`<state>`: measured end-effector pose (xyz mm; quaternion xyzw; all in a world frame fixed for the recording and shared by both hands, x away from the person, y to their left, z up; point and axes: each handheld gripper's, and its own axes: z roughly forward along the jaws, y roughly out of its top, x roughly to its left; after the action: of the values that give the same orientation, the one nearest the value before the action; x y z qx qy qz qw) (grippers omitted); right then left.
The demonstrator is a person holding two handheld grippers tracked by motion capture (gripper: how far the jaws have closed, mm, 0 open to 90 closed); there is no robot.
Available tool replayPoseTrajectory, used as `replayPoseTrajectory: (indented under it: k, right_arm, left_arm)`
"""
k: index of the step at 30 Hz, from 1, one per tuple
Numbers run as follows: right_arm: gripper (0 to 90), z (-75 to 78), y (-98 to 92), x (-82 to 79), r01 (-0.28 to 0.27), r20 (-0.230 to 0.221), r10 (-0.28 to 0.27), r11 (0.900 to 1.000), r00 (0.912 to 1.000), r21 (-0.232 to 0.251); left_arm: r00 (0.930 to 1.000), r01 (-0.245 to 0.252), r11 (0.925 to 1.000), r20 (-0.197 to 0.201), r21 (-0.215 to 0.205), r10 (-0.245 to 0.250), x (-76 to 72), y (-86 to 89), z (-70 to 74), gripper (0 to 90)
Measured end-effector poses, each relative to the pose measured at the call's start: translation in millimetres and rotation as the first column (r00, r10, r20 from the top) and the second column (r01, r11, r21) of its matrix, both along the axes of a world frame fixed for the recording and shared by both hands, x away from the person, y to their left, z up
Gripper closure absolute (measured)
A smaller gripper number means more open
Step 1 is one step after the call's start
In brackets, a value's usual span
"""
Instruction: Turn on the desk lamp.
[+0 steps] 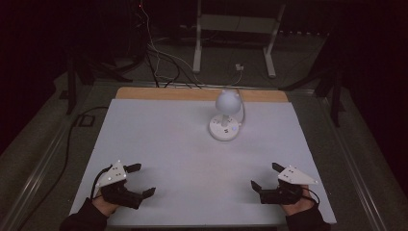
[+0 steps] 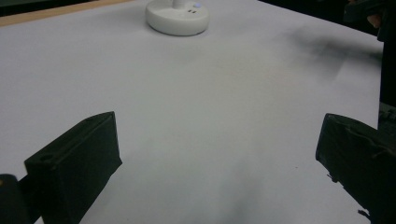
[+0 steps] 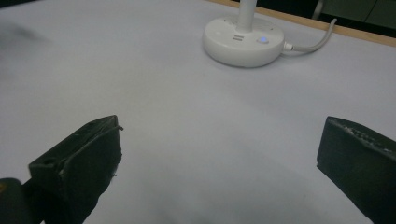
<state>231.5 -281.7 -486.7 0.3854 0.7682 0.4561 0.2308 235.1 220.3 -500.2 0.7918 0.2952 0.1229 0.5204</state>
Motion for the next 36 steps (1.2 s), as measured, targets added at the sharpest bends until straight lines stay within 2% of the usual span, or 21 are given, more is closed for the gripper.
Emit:
replayPoseTrajectory:
  k: [9,12,15,27,36]
  right_arm:
    - [0.0,15.1,3.5,3.3,0.012,-0.024,-0.012,1.0,0.9996,-0.002]
    - [0.0,21.1,5.1,6.3,0.008,-0.019,-0.008,1.0,0.9998,-0.018]
    - [0.0,26.6,5.9,10.6,0.008,-0.023,-0.008,1.0,0.9997,0.0]
    - [0.0,43.1,18.1,26.0,-0.008,-0.007,0.008,1.0,0.9999,0.011]
    - [0.0,55.9,30.4,41.0,-0.027,0.025,0.026,1.0,0.9993,0.015]
  left_arm:
    - [1.0,0.001,1.0,-0.004,0.0,-0.001,0.4,-0.3,-0.3,0.3]
    - [1.0,0.002,1.0,-0.004,-0.004,-0.002,0.4,-0.1,-0.1,0.3]
    - [1.0,0.003,1.0,-0.004,-0.003,-0.003,0.3,0.0,-0.1,0.2]
    - [1.0,0.0,0.9999,-0.006,-0.01,0.0,0.5,0.1,0.1,0.3]
    - [1.0,0.004,0.9999,-0.008,-0.013,-0.004,0.3,0.1,0.2,0.3]
